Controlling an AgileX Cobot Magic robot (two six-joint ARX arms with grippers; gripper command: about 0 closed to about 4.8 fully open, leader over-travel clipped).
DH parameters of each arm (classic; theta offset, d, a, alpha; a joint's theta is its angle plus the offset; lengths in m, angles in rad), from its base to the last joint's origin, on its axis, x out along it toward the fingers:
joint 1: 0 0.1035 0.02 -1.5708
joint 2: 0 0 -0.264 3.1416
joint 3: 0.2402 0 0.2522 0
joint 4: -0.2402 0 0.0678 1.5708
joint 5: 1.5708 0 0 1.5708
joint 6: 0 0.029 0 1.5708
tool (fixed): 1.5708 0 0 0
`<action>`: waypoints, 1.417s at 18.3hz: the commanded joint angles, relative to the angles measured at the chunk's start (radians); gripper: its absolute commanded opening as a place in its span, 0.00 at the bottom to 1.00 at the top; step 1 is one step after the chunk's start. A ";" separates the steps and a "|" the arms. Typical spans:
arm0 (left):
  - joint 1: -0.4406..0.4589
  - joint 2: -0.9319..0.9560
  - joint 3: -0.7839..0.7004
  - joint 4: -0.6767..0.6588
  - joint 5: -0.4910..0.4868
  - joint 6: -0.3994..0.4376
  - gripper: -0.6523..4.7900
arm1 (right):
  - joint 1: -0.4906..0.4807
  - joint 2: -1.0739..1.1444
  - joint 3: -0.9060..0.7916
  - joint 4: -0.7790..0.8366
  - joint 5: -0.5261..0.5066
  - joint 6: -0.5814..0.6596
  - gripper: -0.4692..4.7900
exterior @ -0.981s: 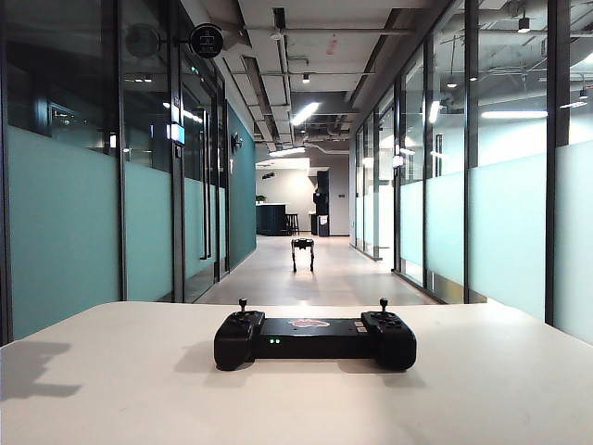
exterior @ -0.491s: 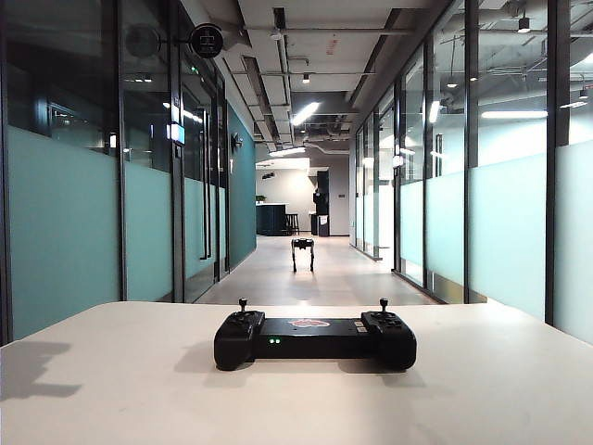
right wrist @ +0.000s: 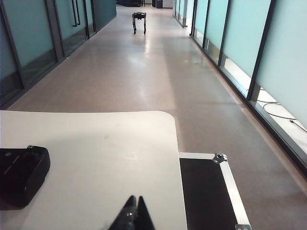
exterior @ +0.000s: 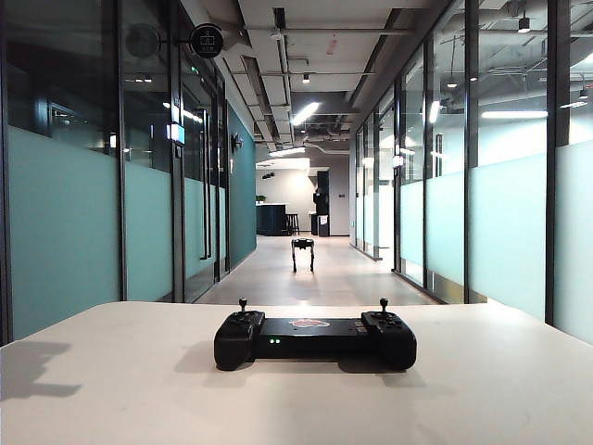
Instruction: Push the left joystick on the remote control sitting on the white table forward to make the robot dog walk in a straight line until it approaches the door.
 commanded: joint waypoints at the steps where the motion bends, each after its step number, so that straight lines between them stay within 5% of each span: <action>1: 0.000 0.000 0.003 0.006 0.004 -0.002 0.11 | 0.002 -0.003 -0.009 0.015 0.004 0.001 0.09; 13: 0.010 -0.054 0.001 -0.016 -0.005 0.005 0.11 | 0.003 -0.003 -0.009 0.014 0.003 0.001 0.09; 18: 0.201 -0.175 -0.036 0.028 0.192 0.051 0.11 | 0.003 -0.003 -0.009 0.014 0.004 0.001 0.09; 26: 0.233 -0.221 -0.117 0.082 0.186 0.049 0.11 | 0.003 -0.003 -0.009 0.014 0.004 0.001 0.09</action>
